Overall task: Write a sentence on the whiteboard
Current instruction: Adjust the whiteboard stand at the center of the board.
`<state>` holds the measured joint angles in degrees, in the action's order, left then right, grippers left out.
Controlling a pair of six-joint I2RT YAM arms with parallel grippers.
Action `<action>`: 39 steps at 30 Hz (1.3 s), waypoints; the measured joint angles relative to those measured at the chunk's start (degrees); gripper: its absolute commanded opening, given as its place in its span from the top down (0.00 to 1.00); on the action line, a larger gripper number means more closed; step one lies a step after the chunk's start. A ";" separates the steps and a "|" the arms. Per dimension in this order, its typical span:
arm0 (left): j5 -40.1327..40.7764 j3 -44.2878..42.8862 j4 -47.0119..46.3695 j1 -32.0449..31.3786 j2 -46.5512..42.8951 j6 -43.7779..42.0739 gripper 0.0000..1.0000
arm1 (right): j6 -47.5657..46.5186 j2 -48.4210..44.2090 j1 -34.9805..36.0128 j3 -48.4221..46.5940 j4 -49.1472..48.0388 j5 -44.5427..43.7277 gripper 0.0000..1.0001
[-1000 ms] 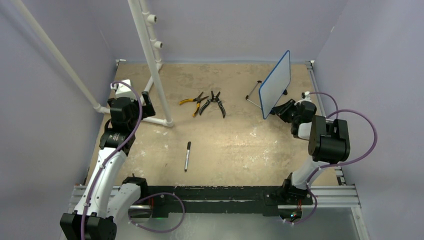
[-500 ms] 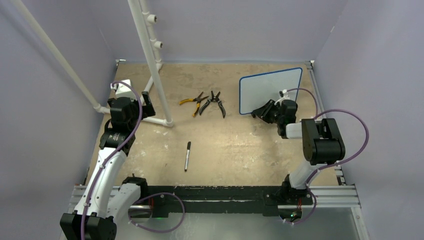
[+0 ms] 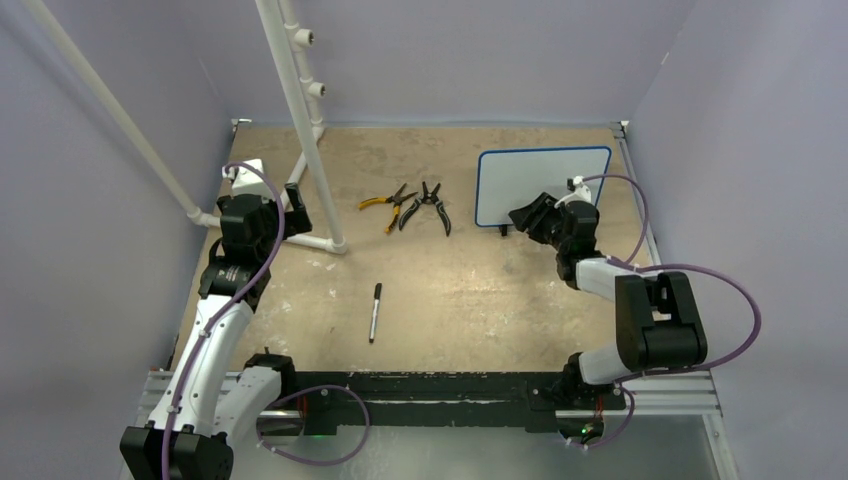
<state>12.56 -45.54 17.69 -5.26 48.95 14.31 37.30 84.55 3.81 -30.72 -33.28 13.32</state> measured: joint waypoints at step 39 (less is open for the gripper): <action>-1.46 0.00 -0.04 0.00 0.11 0.02 0.01 | -4.00 11.08 12.33 -6.64 5.75 -16.98 0.56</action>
<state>11.09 -45.54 17.65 -5.26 49.06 14.33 33.30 95.64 16.14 -37.36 -27.53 -3.66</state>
